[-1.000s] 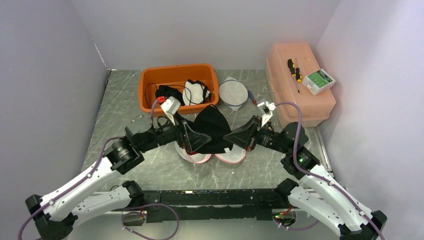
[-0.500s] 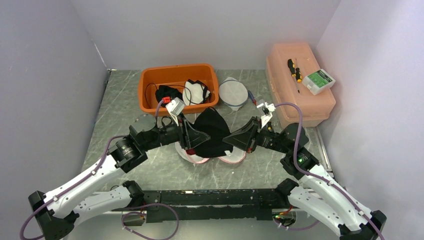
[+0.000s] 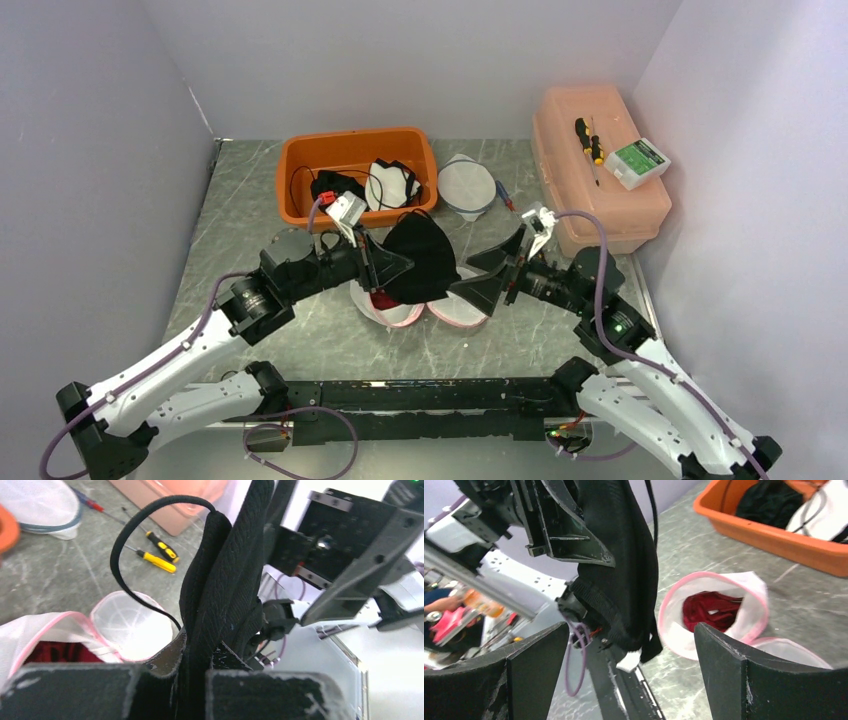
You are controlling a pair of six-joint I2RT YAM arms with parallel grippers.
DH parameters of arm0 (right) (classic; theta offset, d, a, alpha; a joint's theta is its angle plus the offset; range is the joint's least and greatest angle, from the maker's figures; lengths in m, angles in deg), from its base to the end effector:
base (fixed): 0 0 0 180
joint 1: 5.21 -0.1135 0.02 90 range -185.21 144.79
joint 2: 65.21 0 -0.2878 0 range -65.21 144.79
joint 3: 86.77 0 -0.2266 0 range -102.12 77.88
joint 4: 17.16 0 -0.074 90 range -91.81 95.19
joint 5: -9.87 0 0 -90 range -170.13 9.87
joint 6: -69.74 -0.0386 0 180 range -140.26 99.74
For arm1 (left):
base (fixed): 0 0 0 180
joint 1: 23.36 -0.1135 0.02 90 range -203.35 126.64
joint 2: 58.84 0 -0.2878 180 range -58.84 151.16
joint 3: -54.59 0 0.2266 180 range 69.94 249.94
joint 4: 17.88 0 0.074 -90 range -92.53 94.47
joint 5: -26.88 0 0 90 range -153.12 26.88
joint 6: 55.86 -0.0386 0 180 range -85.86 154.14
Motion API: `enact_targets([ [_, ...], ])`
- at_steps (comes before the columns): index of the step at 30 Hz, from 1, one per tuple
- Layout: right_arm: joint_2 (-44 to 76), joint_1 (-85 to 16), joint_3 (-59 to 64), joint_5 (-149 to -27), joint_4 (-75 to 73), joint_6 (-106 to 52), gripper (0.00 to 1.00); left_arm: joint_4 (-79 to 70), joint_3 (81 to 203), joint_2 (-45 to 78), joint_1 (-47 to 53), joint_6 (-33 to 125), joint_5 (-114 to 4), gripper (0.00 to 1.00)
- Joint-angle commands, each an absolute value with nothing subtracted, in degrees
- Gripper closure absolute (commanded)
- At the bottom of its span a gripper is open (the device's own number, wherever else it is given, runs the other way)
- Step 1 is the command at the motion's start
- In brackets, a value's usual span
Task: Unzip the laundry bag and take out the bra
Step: Pick up the bra from the laundry bag, then place the bra in the bin.
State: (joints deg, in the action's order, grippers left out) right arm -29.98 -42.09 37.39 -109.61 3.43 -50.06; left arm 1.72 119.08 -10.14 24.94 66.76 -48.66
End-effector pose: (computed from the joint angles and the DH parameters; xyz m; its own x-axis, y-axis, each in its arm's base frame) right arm 0.0723 0.0780 0.3593 -0.4550 0.1995 -0.8679 -0.7951 0.3479 0.4968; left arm 0.0987 -0.1253 0.3840 -0.5163 -0.2052 -0.8315 0.7247 0.4126 -0.5518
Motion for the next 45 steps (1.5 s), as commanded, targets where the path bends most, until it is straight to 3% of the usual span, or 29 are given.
enact_targets([
  [1,-34.91,-42.01,33.92,-96.91,10.8,-46.47,0.0,6.7,125.43,-9.33,24.64,65.23,-59.41,0.97],
  [8,-40.67,-41.95,40.93,-81.51,11.09,-52.33,0.0,20.73,143.13,4.21,22.6,58.75,-77.0,0.97],
  [14,-40.01,-41.95,48.04,-86.56,9.84,-52.42,0.01,22.02,153.33,16.91,6.84,60.89,-66.49,0.97],
  [23,-40.17,-42.02,59.63,-94.22,1.91,-57.36,0.05,14.22,151.74,30.0,-14.44,73.15,-49.28,0.97],
  [33,-39.37,-42.1,61.26,-96.07,1.04,-54.89,0.06,10.84,154.22,45.65,-19.38,71.9,-44.45,0.97],
  [45,-41.48,-42.11,60.43,-94.03,5.39,-51.42,0.06,14.42,156.17,52.4,-20.28,68.96,-52.24,0.94],
])
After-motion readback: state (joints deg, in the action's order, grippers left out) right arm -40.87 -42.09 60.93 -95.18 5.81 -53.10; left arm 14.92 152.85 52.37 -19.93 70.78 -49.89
